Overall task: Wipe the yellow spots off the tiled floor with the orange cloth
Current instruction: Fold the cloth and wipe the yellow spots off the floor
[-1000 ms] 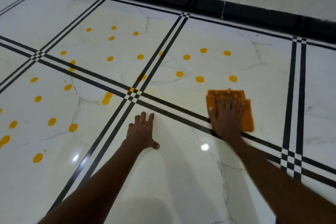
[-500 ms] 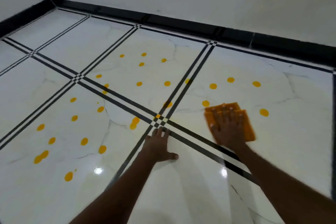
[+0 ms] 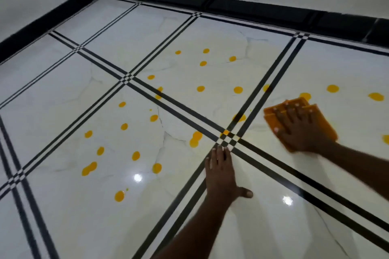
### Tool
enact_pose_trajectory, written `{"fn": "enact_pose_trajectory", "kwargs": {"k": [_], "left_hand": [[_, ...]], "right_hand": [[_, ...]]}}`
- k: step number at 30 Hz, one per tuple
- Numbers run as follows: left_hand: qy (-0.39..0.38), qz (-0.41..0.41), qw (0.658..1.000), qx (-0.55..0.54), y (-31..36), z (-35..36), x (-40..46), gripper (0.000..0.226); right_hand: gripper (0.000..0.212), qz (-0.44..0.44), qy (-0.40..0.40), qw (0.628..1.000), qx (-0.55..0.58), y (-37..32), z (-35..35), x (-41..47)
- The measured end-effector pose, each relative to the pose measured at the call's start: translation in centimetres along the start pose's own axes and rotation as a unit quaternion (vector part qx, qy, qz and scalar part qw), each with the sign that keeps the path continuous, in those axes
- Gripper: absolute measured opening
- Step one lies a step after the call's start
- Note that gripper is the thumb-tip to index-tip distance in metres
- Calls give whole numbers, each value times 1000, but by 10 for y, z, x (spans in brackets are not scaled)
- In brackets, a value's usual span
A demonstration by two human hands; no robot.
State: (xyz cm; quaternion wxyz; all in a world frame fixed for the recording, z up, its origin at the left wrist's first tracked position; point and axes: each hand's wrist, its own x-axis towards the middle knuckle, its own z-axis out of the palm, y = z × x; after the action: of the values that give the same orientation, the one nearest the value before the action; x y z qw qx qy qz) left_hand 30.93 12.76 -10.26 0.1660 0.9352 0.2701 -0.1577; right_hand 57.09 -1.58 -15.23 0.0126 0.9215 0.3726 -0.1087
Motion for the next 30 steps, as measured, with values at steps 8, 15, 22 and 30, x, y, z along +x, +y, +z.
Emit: {"fn": "enact_pose_trajectory", "kwargs": {"k": [8,15,22,30], "left_hand": [[30,-74,994,-72,-4,9,0,162],[-13,-112,990,-90,3,-5,15,167],[-33,-116,990,-78,-5,-11,8,168],[-54,-109,993,7,3,-5,22,160]], "right_hand": [[75,-79,-6,997,7,-95,10,12],[75,-201,-22,979,-27,-102,3,25],[71,-99,-40,994,-20,-67,-8,30],[65,-167,54,985,3,-89,3,61]]}}
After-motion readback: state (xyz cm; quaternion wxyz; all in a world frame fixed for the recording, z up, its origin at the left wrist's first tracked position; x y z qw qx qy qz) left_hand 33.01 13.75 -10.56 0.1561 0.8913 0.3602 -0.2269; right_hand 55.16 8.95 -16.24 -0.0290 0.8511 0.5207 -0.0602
